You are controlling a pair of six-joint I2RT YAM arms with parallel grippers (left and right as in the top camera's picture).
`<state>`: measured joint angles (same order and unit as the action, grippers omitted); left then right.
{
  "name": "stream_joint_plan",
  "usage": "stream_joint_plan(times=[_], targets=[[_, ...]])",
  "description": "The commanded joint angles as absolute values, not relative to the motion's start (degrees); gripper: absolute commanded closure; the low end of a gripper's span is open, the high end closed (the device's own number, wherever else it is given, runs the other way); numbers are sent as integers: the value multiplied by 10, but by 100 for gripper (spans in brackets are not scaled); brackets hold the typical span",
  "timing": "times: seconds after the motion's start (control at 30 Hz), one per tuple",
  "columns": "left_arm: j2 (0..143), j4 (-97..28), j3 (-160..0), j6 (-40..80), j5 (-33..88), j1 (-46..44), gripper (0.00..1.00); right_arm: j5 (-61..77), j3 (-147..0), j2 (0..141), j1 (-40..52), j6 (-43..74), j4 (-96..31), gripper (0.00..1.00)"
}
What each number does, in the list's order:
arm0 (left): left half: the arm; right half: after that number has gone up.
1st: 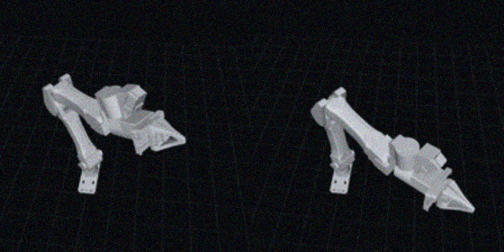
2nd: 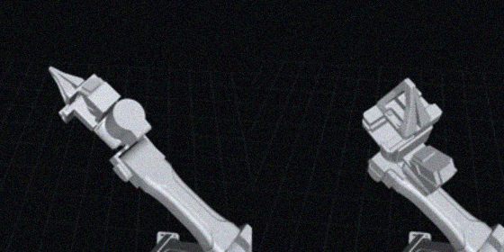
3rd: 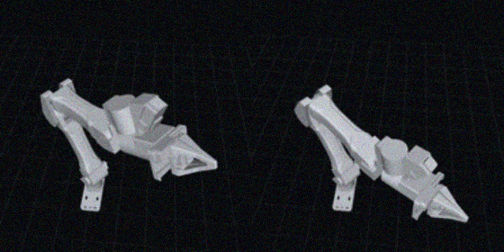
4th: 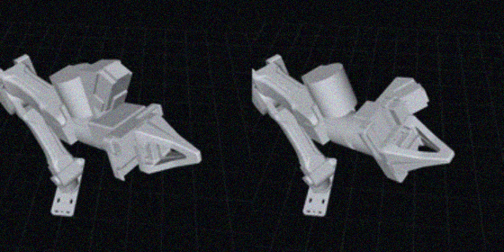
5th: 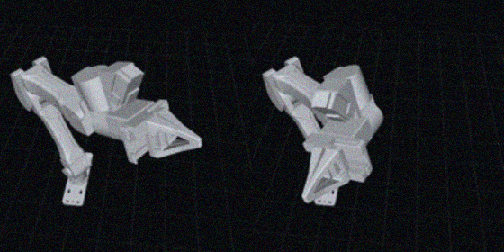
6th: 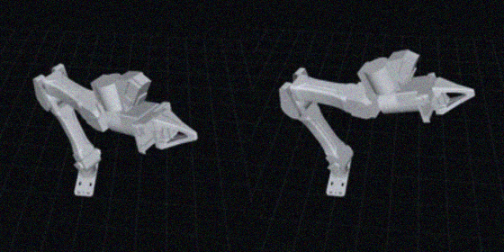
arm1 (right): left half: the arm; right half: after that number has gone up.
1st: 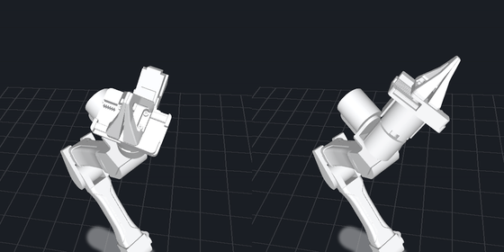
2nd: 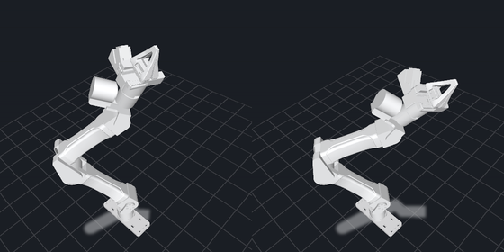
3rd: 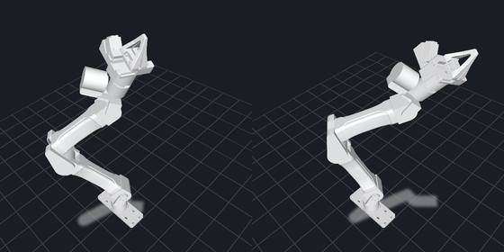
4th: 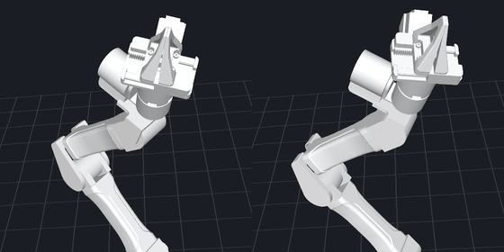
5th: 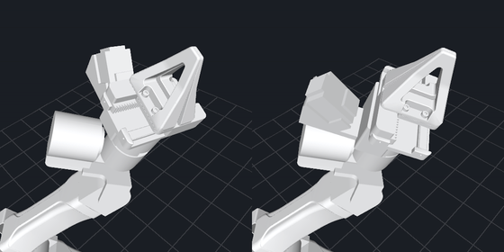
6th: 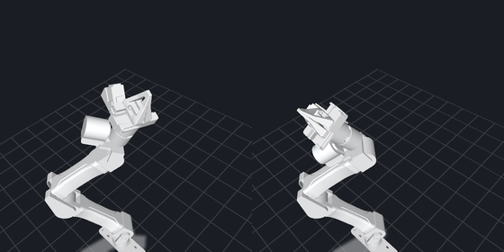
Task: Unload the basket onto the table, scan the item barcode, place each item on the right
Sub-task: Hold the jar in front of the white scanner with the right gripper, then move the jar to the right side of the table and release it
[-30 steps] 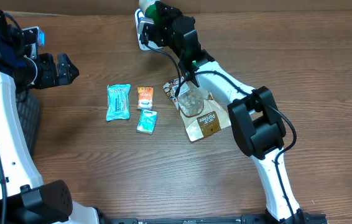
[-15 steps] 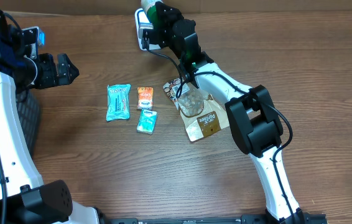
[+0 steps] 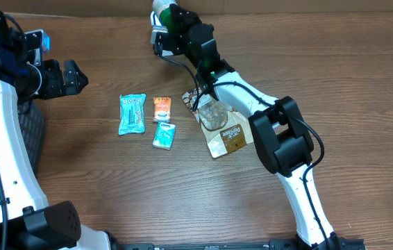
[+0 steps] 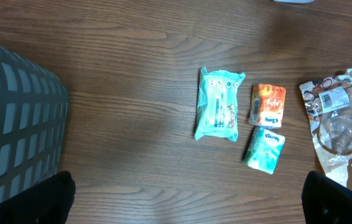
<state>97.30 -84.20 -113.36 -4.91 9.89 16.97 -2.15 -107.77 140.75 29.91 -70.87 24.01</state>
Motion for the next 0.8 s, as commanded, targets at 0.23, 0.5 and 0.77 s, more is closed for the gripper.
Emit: stream_joint_plan(times=[0.23,0.5,0.77], targets=[[971,-841,-1141,-60,105,169,0,-34,-1087,1193,304,-371,2,89],[971,-841,-1141,-60,105,169,0,-34,-1087,999,251,-194,-426,85],[971,-841,-1141,-60,105,169,0,0,-1065,984,152,-147,-718,81]])
